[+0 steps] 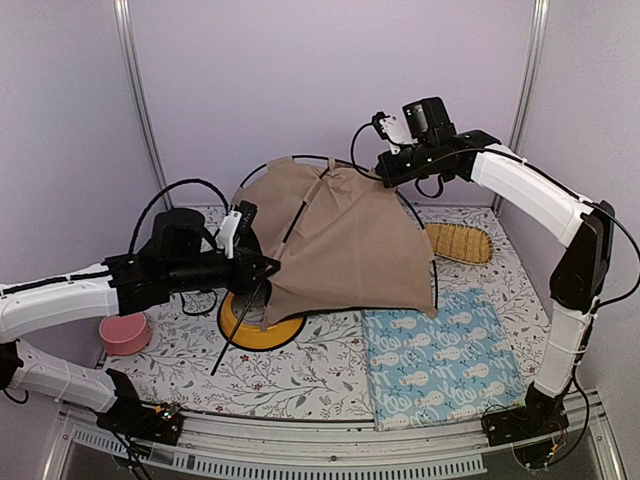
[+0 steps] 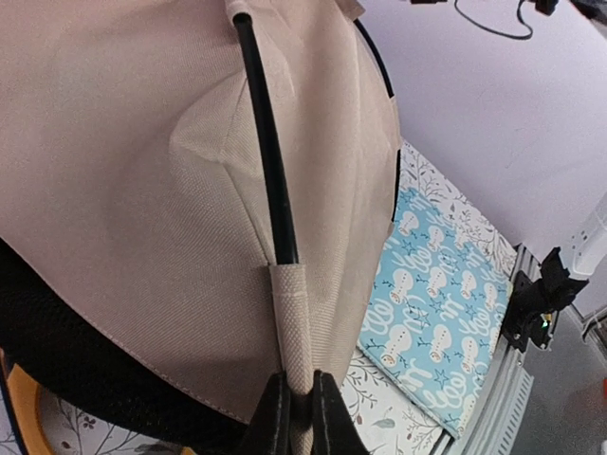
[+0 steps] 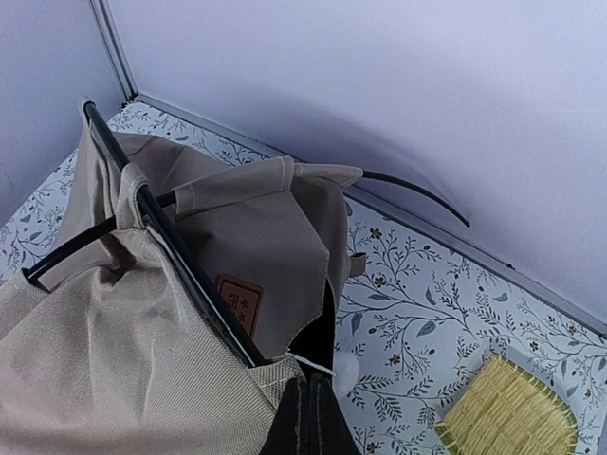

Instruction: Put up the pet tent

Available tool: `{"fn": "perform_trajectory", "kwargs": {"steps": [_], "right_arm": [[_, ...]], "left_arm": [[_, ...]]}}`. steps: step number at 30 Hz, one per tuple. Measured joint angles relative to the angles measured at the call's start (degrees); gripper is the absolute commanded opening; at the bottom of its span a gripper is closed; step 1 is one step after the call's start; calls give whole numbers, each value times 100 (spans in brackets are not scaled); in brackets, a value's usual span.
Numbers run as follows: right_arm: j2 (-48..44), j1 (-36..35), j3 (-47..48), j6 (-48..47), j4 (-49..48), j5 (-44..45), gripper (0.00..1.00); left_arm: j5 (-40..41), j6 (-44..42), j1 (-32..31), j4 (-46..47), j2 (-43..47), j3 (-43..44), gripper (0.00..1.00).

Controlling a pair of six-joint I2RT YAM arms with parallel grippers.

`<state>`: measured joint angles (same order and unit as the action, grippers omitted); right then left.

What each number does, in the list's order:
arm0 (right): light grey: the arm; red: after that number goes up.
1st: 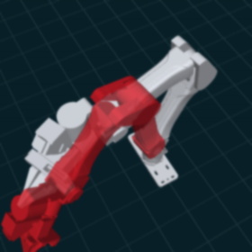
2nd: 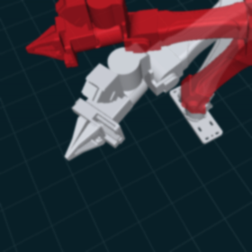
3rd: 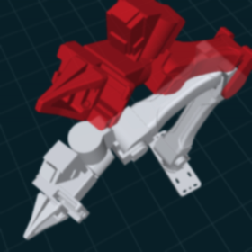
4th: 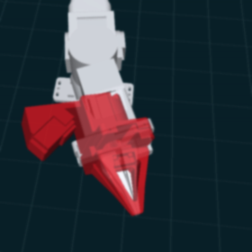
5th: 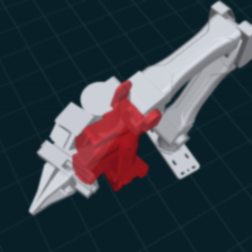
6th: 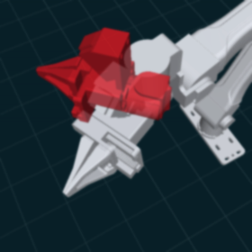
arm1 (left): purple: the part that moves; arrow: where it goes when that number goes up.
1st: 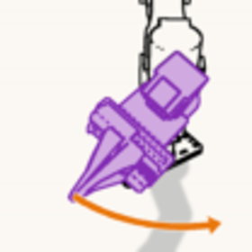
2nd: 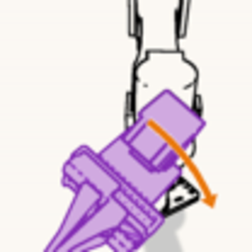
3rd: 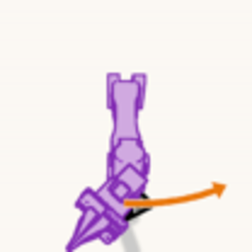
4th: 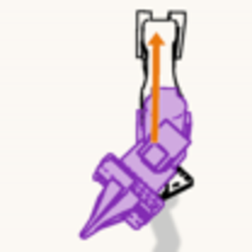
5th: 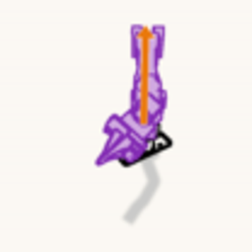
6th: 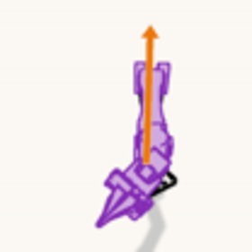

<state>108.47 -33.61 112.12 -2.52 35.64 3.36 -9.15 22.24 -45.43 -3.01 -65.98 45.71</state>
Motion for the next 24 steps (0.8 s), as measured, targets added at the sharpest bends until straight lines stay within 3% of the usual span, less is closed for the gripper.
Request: {"fn": "perform_trajectory", "kwargs": {"steps": [9,13,19,22,24], "right_arm": [[-11,57,-210,254,-94,0,4],[-114,61,-299,485,-118,-103,20],[-638,247,-728,820,-289,-74,59],[-1014,236,-984,962,-396,-138,72],[-1300,177,-1196,1043,-509,-264,75]], "left_arm": [[990,660,-702,675,271,-564,0],[1331,859,-898,868,356,-688,0],[1578,999,-1097,874,356,-702,0],[1661,1064,-1128,922,304,-684,0],[1720,1104,-1150,962,258,-664,0]]}}
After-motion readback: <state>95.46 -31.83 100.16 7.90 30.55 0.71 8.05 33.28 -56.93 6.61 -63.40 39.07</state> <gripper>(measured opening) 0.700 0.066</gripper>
